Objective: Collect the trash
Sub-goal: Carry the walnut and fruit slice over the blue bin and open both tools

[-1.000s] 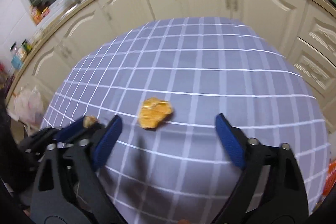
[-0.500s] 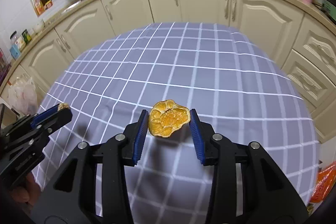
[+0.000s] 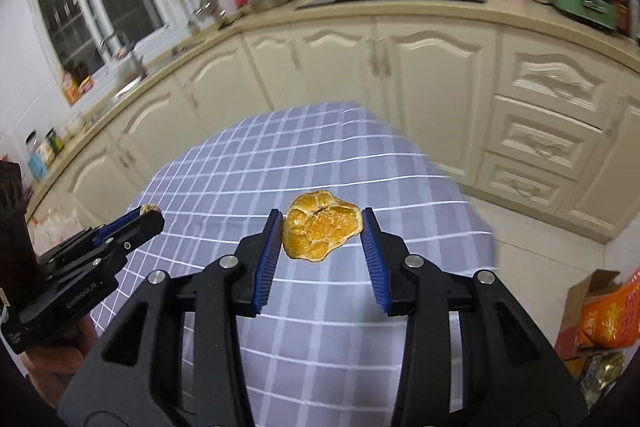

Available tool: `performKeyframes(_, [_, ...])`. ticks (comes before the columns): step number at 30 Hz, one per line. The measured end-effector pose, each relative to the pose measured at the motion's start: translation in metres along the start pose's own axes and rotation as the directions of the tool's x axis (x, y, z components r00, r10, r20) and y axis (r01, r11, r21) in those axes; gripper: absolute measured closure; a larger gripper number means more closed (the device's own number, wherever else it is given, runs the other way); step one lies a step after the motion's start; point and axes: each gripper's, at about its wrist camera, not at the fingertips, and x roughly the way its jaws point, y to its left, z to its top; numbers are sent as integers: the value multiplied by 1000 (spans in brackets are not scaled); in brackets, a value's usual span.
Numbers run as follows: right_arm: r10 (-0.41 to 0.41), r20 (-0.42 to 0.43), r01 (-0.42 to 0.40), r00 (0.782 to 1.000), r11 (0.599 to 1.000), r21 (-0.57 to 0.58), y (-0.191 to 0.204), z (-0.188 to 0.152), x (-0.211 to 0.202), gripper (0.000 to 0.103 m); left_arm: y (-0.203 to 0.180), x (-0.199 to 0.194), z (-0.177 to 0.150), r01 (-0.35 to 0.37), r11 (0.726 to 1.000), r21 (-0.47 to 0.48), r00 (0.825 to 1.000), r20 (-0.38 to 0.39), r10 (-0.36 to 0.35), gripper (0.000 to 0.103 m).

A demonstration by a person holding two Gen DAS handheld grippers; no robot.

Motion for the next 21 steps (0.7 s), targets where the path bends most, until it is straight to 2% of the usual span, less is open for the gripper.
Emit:
performKeyframes(5, [-60, 55, 53, 997, 992, 112, -59, -9, -47, 64, -52, -2, 1, 58, 996, 70, 998, 4, -58, 78])
performKeyframes(9, [-134, 88, 113, 987, 971, 211, -111, -27, -88, 64, -95, -4, -2, 113, 985, 133, 994, -3, -113, 78])
performKeyframes(15, [-266, 83, 220, 960, 908, 358, -184, -68, -140, 64, -167, 1, -18, 224, 949, 223, 975, -58, -216, 78])
performKeyframes(21, [-351, 33, 298, 936, 837, 459, -237, -107, -167, 64, -240, 15, -46, 327, 894, 307, 944, -149, -294, 78])
